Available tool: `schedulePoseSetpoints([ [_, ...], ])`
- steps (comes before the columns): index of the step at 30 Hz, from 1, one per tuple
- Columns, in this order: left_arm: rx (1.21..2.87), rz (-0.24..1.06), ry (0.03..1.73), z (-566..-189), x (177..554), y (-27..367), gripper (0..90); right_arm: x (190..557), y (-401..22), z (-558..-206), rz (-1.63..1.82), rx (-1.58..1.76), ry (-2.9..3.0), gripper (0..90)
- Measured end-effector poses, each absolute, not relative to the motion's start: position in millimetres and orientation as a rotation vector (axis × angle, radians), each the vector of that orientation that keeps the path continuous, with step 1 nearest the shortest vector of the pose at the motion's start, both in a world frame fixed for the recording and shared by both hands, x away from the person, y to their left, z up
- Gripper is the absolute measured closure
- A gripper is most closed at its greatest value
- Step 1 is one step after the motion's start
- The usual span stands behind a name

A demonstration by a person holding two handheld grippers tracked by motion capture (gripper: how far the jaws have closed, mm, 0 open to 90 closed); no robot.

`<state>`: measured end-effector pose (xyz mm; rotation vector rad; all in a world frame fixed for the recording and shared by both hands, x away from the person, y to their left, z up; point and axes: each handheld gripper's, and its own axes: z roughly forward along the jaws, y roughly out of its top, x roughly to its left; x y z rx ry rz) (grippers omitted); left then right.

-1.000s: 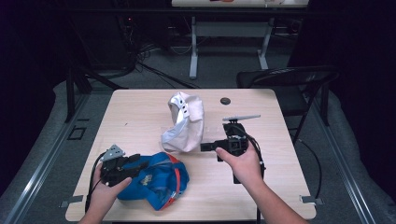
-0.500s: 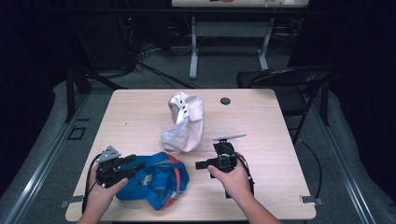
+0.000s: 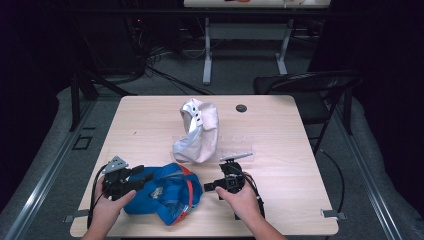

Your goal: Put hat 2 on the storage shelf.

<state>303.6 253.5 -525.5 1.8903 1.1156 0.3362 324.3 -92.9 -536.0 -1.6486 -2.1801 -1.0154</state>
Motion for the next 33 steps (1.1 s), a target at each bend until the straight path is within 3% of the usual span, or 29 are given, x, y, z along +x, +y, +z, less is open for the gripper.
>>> schedulePoseSetpoints([
  [20, 1.885, 0.328, 1.118, -526, 306, 256, 47.5, 333, -63, -556, -0.911, -1.658, -2.201, 64.4],
  [22, 1.884, 0.324, 1.123, -526, 306, 256, 47.5, 333, -61, -556, -0.884, -1.689, -2.192, 67.3],
  [28, 1.895, 0.319, 1.125, -525, 306, 258, 47.5, 335, -65, -557, -0.885, -1.685, -2.171, 88.2],
  [33, 1.897, 0.320, 1.124, -525, 306, 258, 47.5, 335, -71, -555, -0.863, -1.675, -2.137, 89.3],
])
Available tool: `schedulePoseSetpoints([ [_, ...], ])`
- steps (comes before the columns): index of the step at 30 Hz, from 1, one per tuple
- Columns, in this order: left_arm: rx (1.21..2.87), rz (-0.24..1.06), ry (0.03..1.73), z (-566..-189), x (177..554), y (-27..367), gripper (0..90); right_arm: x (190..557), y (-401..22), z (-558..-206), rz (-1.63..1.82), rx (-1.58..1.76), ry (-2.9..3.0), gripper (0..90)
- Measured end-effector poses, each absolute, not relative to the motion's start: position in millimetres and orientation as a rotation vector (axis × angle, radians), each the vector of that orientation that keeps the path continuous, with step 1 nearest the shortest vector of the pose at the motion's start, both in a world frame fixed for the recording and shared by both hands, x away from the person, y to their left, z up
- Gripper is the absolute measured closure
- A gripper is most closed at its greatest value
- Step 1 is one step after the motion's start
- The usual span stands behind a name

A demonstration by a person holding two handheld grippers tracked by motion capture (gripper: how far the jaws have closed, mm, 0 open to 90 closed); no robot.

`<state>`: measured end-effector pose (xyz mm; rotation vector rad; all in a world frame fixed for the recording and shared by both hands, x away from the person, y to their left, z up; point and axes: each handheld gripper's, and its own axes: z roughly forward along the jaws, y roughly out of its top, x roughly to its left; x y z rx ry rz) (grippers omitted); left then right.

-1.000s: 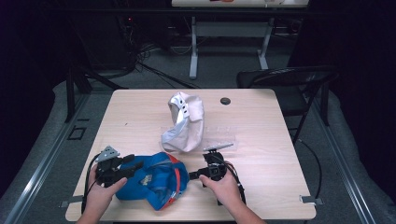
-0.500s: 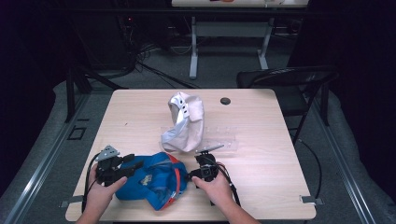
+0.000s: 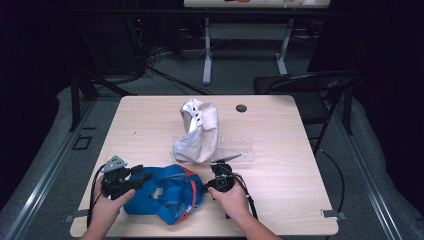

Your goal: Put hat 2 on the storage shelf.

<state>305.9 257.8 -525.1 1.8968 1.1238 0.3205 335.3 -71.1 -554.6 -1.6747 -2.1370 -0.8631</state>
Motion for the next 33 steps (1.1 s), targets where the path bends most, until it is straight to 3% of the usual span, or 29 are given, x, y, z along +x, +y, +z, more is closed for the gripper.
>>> schedulePoseSetpoints([
  [33, 1.894, 0.332, 1.120, -526, 306, 255, 47.7, 335, -176, -534, -0.761, -1.832, -2.091, 89.4],
])
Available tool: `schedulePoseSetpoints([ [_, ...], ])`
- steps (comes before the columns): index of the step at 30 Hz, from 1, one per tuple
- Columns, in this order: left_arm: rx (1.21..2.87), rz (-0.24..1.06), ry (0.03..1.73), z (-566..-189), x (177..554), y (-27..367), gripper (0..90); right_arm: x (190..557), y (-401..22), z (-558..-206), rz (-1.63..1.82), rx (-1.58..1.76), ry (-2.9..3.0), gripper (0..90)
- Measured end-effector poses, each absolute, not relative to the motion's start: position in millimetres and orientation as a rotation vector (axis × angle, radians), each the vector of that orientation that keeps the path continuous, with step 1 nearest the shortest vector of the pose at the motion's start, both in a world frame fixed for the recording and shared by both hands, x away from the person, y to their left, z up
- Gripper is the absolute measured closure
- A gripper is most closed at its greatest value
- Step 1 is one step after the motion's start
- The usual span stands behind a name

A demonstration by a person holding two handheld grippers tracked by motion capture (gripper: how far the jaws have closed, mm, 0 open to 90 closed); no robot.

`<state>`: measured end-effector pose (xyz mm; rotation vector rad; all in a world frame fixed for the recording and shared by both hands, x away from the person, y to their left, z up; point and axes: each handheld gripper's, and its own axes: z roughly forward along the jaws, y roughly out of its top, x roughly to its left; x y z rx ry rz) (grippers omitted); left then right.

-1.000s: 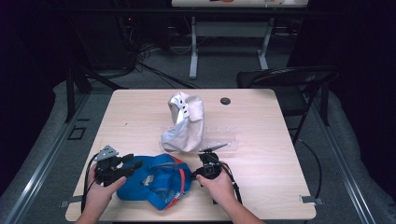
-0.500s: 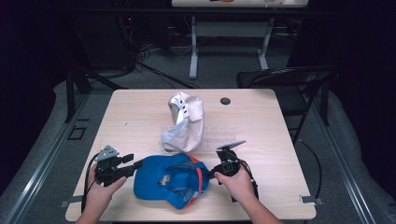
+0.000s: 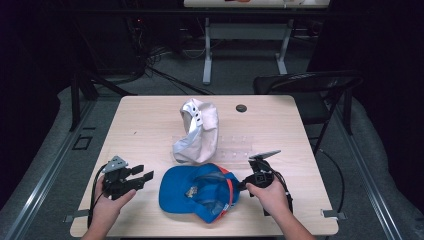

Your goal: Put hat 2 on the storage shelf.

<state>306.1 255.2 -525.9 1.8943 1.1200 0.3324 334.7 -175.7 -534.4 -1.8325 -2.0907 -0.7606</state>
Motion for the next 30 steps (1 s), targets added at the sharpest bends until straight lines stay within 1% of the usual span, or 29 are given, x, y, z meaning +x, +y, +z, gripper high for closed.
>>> schedulePoseSetpoints([
  [3, 1.896, 0.332, 1.120, -526, 306, 255, 47.8, 333, -181, -535, -0.788, -1.889, -2.062, 89.4],
  [4, 1.898, 0.332, 1.119, -526, 306, 255, 48.1, 334, -186, -533, -0.752, -1.844, -2.079, 89.5],
  [5, 1.897, 0.330, 1.121, -526, 306, 255, 48.2, 333, -186, -533, -0.778, -1.884, -2.049, 89.5],
  [10, 1.905, 0.327, 1.114, -527, 306, 252, 48.2, 332, -198, -527, -0.821, -1.864, -2.018, 89.5],
  [17, 1.916, 0.322, 1.103, -527, 305, 247, 48.2, 335, -210, -508, -0.832, -1.824, -2.028, 89.5],
  [30, 1.920, 0.317, 1.086, -527, 303, 242, 48.2, 338, -213, -469, -0.862, -1.807, -2.008, 89.6],
])
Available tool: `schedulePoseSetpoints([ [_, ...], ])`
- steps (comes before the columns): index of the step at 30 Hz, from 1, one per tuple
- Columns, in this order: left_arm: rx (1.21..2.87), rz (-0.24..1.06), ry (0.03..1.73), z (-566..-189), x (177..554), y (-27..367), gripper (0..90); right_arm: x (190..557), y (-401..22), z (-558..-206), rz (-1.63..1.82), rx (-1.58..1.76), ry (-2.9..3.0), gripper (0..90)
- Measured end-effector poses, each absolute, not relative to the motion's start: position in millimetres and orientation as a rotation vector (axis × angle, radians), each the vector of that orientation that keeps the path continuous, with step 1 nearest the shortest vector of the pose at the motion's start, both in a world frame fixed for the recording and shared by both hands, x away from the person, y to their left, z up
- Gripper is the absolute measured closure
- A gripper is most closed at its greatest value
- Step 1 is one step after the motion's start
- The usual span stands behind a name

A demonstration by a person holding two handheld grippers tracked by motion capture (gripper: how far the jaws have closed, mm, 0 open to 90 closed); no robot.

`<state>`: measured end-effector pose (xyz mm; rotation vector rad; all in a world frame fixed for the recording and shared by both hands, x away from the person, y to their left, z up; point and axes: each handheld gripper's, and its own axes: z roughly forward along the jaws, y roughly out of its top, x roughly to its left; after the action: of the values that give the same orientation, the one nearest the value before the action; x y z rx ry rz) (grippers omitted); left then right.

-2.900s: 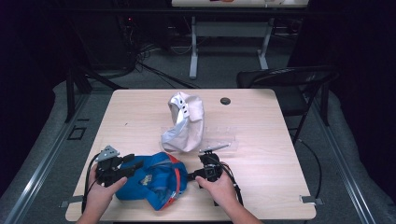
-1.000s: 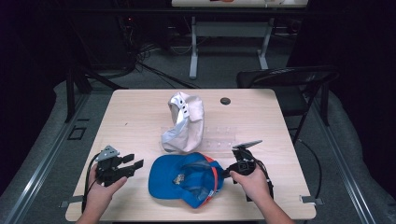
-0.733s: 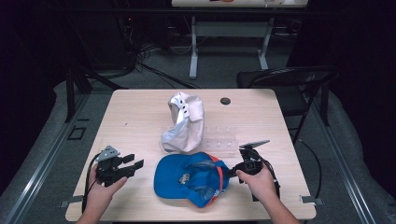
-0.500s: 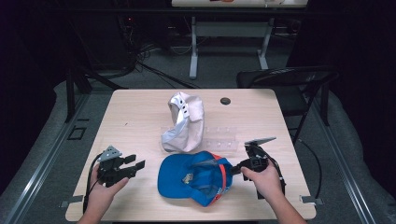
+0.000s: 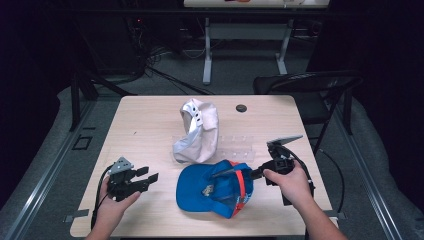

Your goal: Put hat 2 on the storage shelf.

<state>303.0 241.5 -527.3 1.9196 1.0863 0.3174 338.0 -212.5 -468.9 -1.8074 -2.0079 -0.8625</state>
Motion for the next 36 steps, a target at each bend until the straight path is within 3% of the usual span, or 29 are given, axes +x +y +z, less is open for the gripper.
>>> schedulePoseSetpoints([
  [24, 1.920, 0.318, 1.028, -520, 300, 229, 48.6, 343, -208, -398, -0.991, -1.690, -1.945, 89.7],
  [36, 1.912, 0.336, 1.018, -516, 301, 228, 48.6, 348, -203, -379, -1.038, -1.642, -1.914, 89.7],
])
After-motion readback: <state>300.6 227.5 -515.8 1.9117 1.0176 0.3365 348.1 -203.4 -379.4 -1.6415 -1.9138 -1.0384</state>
